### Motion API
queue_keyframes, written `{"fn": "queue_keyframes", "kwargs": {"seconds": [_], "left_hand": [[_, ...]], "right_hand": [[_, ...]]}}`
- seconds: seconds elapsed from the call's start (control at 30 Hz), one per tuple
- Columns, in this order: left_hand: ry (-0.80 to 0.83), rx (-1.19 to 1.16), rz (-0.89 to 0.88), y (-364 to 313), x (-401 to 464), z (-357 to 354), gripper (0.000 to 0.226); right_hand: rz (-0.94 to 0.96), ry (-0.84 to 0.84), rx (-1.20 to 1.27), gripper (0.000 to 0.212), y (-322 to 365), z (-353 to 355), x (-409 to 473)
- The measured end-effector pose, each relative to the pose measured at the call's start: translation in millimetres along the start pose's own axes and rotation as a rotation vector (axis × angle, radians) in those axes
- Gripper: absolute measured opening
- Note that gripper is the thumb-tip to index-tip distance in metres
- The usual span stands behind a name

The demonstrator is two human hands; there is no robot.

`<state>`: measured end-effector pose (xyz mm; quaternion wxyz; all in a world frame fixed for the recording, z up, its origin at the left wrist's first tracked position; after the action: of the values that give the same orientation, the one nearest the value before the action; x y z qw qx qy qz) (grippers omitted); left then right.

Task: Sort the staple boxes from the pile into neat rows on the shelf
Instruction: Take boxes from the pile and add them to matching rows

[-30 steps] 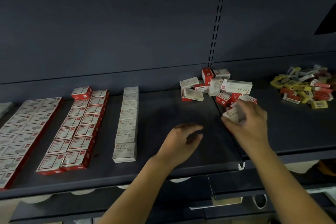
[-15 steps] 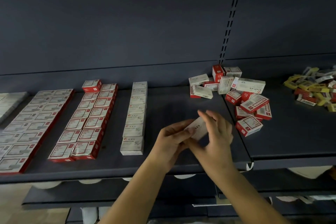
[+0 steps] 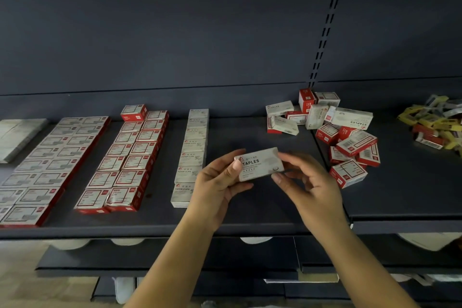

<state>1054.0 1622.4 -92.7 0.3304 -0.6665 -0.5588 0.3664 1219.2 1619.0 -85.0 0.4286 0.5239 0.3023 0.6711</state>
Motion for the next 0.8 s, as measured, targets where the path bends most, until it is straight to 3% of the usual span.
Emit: {"fn": "queue_keyframes", "kwargs": {"seconds": [0.17, 0.33, 0.47, 0.53, 0.63, 0.67, 0.73, 0.8], "left_hand": [[0.03, -0.025, -0.017, 1.0, -1.7, 4.0, 0.057], [0.051, -0.037, -0.002, 0.4, -5.2, 8.1, 0.059], [0.058, -0.043, -0.009, -4.5, -7.2, 17.8, 0.062], [0.062, -0.042, -0.027, -8.9, -10.3, 21.5, 0.057], [-0.019, -0.001, -0.053, -18.3, -14.1, 29.5, 0.024], [-0.08, 0.12, -0.126, -26.1, -14.7, 34.5, 0.019], [-0.141, 0.619, -0.427, -51.7, -17.6, 46.7, 0.023], [-0.042, 1.129, -0.705, -75.6, -23.3, 56.5, 0.035]], "right_hand": [[0.066, -0.032, -0.019, 0.03, 1.8, -1.8, -1.1], [0.105, -0.03, -0.015, 0.031, -0.1, -7.4, -2.9], [0.208, 0.034, -0.122, 0.044, 6.0, -15.0, -2.9], [0.306, 0.101, -0.267, 0.048, 11.4, -22.4, -2.7], [0.381, 0.097, -0.37, 0.048, 18.7, -34.6, 1.0], [0.393, 0.076, -0.379, 0.048, 21.0, -39.1, 3.2], [0.414, 0.041, -0.385, 0.048, 25.7, -50.4, 9.0], [0.431, 0.024, -0.386, 0.044, 31.8, -66.0, 14.4]]}}
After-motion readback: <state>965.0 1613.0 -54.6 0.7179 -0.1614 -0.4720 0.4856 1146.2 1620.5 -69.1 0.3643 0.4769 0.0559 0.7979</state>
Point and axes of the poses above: each hand's wrist, its own x-axis towards the middle knuckle, its own z-axis out of the back of the hand, y = z × x, the point moved 3 cm from there along x, towards the middle knuckle, and after that the axes turned 2 degrees about y, right-handed, at the moved point
